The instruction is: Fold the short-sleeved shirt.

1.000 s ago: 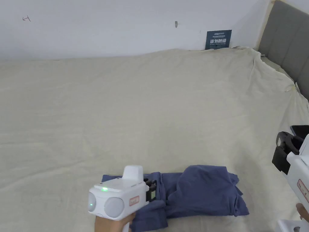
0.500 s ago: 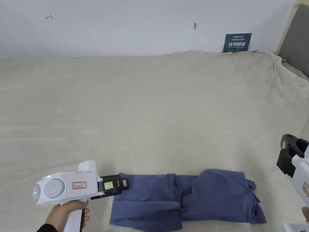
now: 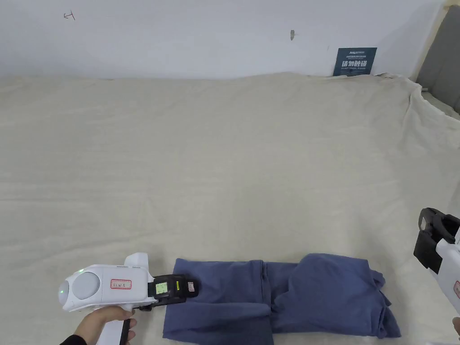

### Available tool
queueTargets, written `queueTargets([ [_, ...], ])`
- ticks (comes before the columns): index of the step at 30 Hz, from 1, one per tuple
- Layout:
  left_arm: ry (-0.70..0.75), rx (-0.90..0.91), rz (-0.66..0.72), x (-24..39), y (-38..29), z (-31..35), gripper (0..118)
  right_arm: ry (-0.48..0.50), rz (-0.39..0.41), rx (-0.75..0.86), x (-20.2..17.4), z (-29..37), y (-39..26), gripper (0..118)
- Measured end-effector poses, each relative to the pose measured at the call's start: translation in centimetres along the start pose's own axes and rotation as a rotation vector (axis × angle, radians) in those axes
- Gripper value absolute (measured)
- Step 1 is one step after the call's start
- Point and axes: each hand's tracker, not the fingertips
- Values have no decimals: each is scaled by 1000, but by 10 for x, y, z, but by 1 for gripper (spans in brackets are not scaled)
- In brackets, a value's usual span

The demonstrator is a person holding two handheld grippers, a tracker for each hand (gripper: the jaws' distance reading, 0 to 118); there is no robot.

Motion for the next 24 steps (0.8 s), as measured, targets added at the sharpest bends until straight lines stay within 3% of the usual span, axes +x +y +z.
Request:
queueTargets([
  [2,-14,-7,-37,4,2,-3,87,-4,-1,-4,1,-1,-1,0],
  [3,-14,-7,-45,5,3,-5,80,-5,-2,-5,1,-1,-1,0],
  [9,25,-20,-51,6,1,-16,17,-10,-1,-9,3,-1,-2,0],
  [19,55,14,-42,20,-1,21,8,-9,-12,2,5,-1,4,0],
  [24,155,49,-1,1,-2,63,8,9,-14,14,3,-1,7,0],
])
